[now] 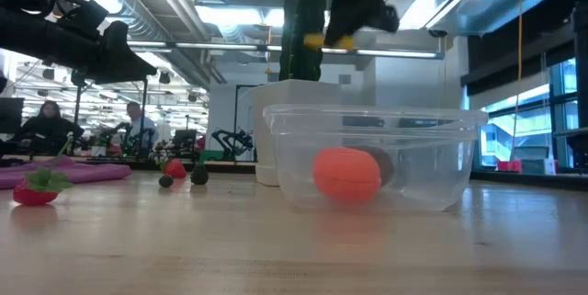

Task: Pick and placing Produce into tupperware
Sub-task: Put the yellow corn into the transparent bin, then put the blackberry into the transparent bin

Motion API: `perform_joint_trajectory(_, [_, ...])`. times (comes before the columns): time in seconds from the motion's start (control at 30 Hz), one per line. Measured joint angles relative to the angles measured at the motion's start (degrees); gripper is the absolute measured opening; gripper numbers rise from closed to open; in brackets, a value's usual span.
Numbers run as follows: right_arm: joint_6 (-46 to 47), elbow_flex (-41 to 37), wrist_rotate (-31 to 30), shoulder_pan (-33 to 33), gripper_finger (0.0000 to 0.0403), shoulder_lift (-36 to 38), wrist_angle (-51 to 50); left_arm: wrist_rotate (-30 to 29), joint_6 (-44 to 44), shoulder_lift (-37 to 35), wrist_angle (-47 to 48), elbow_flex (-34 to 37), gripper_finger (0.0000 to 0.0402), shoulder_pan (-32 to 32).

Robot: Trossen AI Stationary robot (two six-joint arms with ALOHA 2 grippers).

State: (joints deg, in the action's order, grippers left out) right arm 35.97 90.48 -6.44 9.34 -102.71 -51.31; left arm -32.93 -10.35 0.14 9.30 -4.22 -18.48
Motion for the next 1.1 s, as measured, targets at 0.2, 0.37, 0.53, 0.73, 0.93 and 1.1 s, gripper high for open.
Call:
perform_joint_trajectory(0.2, [-6.2, 5.4, 3.5, 0.1, 0.0008, -10.0, -7.6, 0.0, 0.0, 0.0, 0.0, 0.0, 0.0176, 0.0])
perform_joint_trajectory(0.37, [-7.6, 5.5, 5.0, 0.1, 0.0008, -13.3, -7.5, 0.0, 0.0, 0.0, 0.0, 0.0, 0.0176, 0.0])
perform_joint_trajectory(0.53, [-8.0, 5.5, 4.8, 0.2, 0.0026, -13.6, -6.7, 0.0, 0.0, 0.0, 0.0, 0.0, 0.0176, 0.0])
perform_joint_trajectory(0.73, [-6.7, 5.5, 4.9, 0.2, 0.0065, -13.6, -7.0, 0.0, 0.0, 0.0, 0.0, 0.0, 0.0176, 0.0])
perform_joint_trajectory(0.93, [-6.2, 5.5, 8.1, 0.2, 0.0137, -12.8, -7.4, 0.0, 0.0, 0.0, 0.0, 0.0, 0.0176, 0.0])
perform_joint_trajectory(1.1, [-4.7, 5.5, 6.4, -0.5, 0.0202, -8.7, -14.4, 0.0, 0.0, 0.0, 0.0, 0.0, 0.0176, 0.0])
